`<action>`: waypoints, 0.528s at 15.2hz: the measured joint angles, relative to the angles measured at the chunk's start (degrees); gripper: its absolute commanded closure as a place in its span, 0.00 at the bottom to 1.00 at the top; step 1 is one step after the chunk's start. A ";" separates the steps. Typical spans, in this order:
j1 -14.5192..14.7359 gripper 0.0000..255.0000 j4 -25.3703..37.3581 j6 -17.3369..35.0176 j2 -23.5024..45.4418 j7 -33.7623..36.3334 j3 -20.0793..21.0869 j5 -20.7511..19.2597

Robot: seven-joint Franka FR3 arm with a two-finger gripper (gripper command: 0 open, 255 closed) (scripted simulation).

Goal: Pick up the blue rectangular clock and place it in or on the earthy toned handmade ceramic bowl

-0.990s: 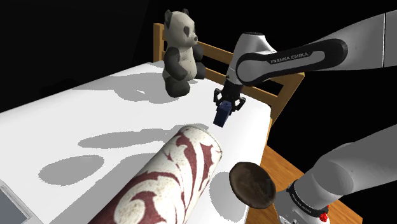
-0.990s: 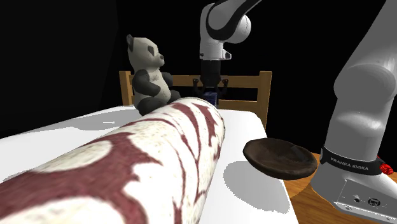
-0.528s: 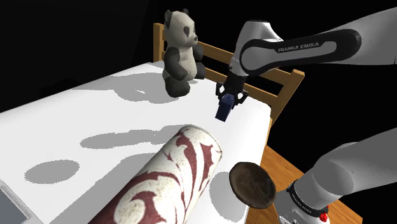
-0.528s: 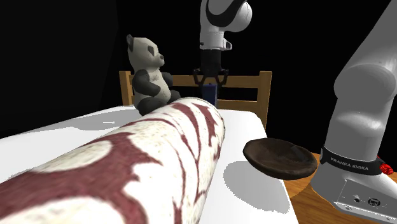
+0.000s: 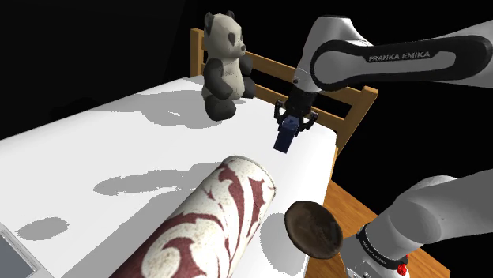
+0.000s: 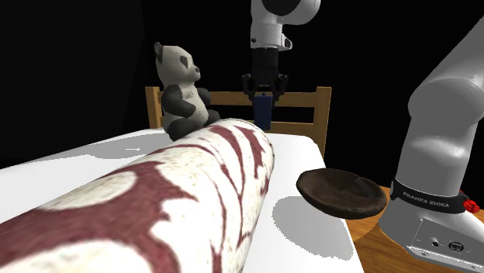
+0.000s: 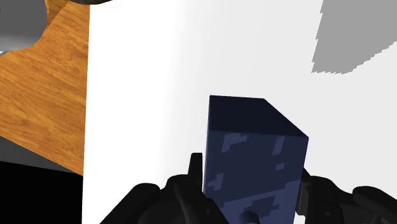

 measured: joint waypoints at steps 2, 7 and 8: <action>1.29 1.00 -2.96 -0.91 -3.97 0.66 0.38 1.30; 5.59 1.00 -9.53 -5.74 -15.62 3.28 1.50 4.93; 6.44 1.00 -10.69 -6.54 -17.62 3.86 1.78 5.60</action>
